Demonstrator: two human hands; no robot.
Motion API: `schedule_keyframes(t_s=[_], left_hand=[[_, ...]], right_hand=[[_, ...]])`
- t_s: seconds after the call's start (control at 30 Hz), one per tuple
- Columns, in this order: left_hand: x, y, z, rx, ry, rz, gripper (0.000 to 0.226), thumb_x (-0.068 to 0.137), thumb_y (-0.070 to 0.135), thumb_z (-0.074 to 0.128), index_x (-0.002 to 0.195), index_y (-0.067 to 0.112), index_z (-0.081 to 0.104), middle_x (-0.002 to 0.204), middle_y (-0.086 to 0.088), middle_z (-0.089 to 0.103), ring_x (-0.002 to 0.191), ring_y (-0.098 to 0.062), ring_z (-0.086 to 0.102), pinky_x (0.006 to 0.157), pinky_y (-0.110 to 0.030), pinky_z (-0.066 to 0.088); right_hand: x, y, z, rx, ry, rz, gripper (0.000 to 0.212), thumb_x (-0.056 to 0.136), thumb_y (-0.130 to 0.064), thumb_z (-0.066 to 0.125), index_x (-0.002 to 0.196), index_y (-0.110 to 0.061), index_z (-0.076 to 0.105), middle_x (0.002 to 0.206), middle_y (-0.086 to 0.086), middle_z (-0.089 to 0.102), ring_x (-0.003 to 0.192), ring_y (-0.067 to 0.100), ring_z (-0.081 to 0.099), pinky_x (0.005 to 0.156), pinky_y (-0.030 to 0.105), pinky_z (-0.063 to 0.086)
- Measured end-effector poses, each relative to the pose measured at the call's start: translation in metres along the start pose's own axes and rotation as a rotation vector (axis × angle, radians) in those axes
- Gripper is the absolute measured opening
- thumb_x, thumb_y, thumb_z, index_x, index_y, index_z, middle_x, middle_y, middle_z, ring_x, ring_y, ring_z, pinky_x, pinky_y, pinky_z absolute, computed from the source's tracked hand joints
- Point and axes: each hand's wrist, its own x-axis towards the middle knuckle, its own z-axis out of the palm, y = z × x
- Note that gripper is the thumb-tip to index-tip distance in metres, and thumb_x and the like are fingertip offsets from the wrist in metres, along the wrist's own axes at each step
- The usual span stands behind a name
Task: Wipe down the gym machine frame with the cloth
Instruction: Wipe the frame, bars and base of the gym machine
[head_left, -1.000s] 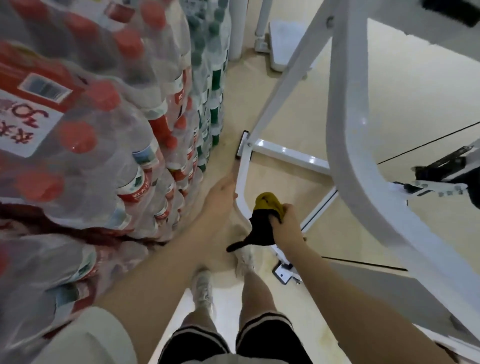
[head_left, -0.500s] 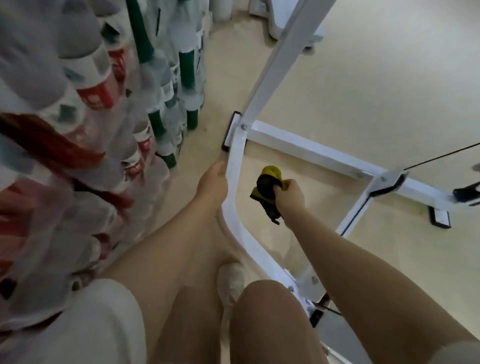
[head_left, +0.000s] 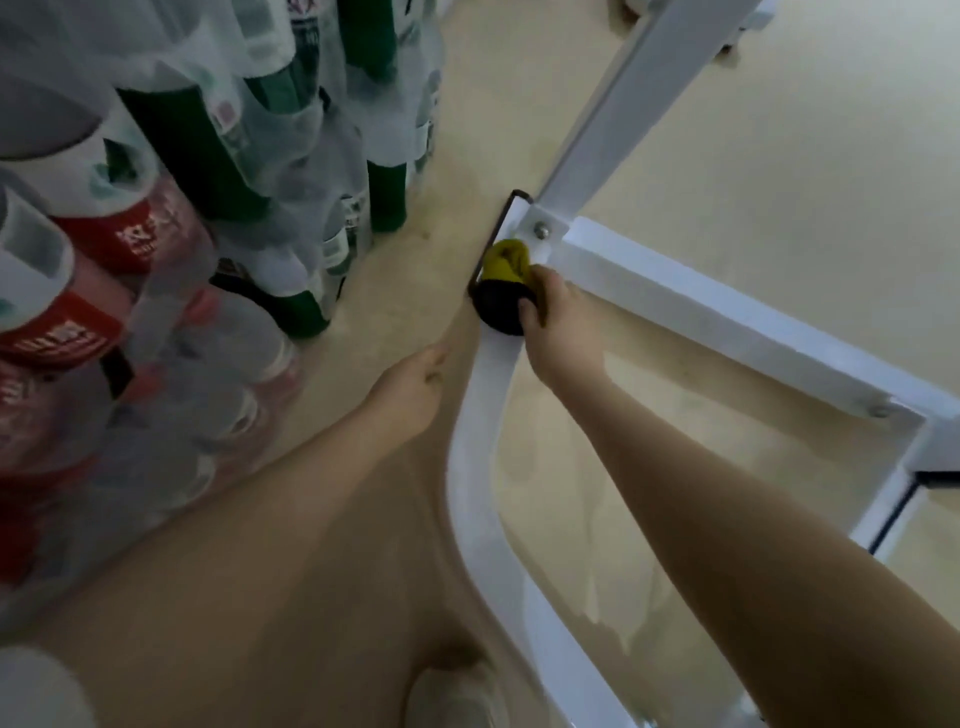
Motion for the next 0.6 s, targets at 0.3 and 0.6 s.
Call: schedule_keyframes(t_s=[0.3,0.6], left_hand=[[0.022,-0.014,0.033,-0.163,-0.188,-0.02,0.054,0.093,0.017,0.053,0.143,0.021,0.032,0.134,0.002,0.051,0.117,-0.012,0.05,0.086,-0.014,0.04],[0.028,-0.018,0.024,-0.127,-0.168,-0.123,0.035,0.084,0.025,0.066,0.116,0.011,0.06,0.113,-0.001,0.064,0.101,-0.018,0.06,0.092,-0.037,0.049]], right_hand=[[0.082,0.017,0.065,-0.525,-0.303,-0.311,0.038,0.099,-0.035,0.033,0.13,-0.022,0.05,0.148,0.002,0.035,0.144,0.028,0.007,0.115,0.042,0.007],[0.094,0.038,0.051,-0.482,-0.29,-0.711,0.043,0.083,-0.039,0.037,0.079,-0.01,0.068,0.076,0.009,0.064,0.084,0.035,0.059,0.09,0.045,0.041]])
